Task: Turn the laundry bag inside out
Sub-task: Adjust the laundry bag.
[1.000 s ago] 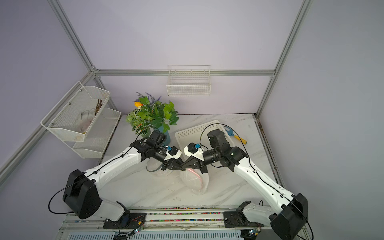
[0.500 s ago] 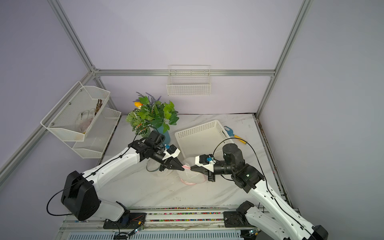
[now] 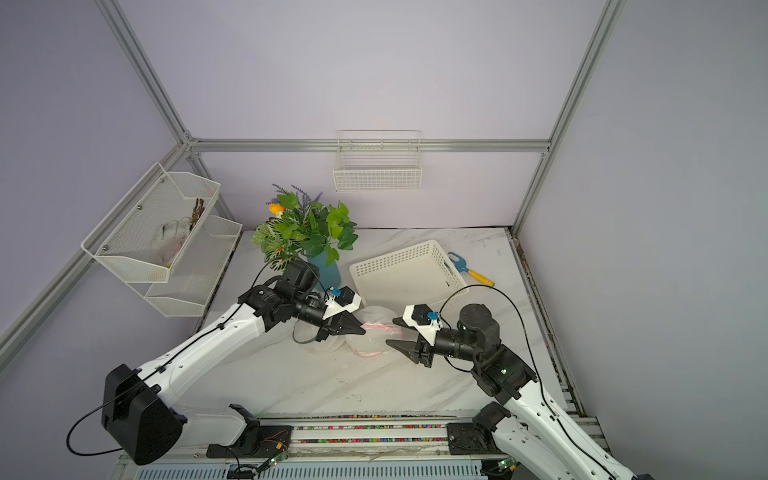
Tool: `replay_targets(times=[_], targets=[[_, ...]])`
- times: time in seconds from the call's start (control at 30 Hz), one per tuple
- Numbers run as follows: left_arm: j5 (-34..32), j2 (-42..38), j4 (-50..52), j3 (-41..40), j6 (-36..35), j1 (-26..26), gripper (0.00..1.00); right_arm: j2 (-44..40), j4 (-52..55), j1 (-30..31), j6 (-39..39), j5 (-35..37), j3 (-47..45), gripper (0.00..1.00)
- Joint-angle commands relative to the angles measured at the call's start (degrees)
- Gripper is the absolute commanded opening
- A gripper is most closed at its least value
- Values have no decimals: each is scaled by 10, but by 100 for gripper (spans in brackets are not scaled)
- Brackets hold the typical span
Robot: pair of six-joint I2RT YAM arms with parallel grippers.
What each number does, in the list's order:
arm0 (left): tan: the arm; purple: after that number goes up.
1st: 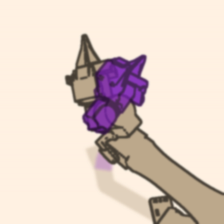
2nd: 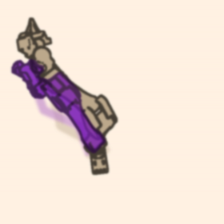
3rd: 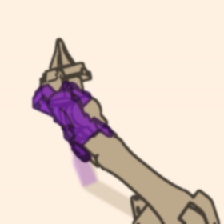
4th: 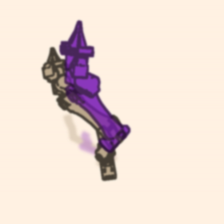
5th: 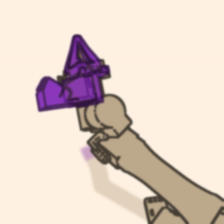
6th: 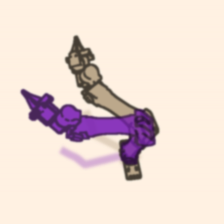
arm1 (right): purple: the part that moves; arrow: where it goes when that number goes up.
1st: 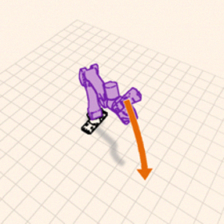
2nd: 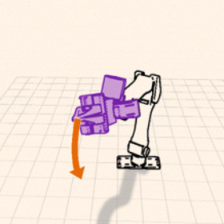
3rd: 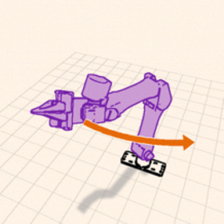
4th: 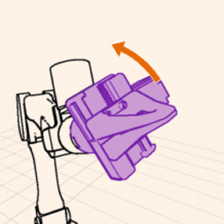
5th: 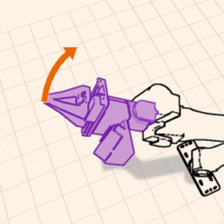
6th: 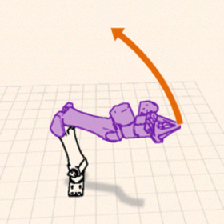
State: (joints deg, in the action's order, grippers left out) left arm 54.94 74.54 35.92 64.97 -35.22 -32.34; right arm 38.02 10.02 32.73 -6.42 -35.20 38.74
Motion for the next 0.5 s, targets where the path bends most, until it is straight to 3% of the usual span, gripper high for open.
replay_targets(times=[0.0, 0.07, 0.13, 0.27, 0.37, 0.47], targets=[[-94, -44, -60, -8, 54, -15, 0, -37, -20, -2, 206, 135, 12, 64], [-128, -58, -66, -10, 59, -26, 0, -44, 46, -2, 313, 199, 37, 62], [-148, -69, -76, -15, 62, -34, 0, -38, 121, -2, 388, 219, 70, 58], [-192, -85, -100, -23, 61, -57, 0, 6, 194, -2, 480, 138, 105, 48], [-233, -93, -118, -27, 54, -74, 0, 22, 132, -2, 544, 38, 81, 46], [-258, -106, -139, -38, 42, -88, 0, 21, 81, -3, 587, 9, 57, 45]])
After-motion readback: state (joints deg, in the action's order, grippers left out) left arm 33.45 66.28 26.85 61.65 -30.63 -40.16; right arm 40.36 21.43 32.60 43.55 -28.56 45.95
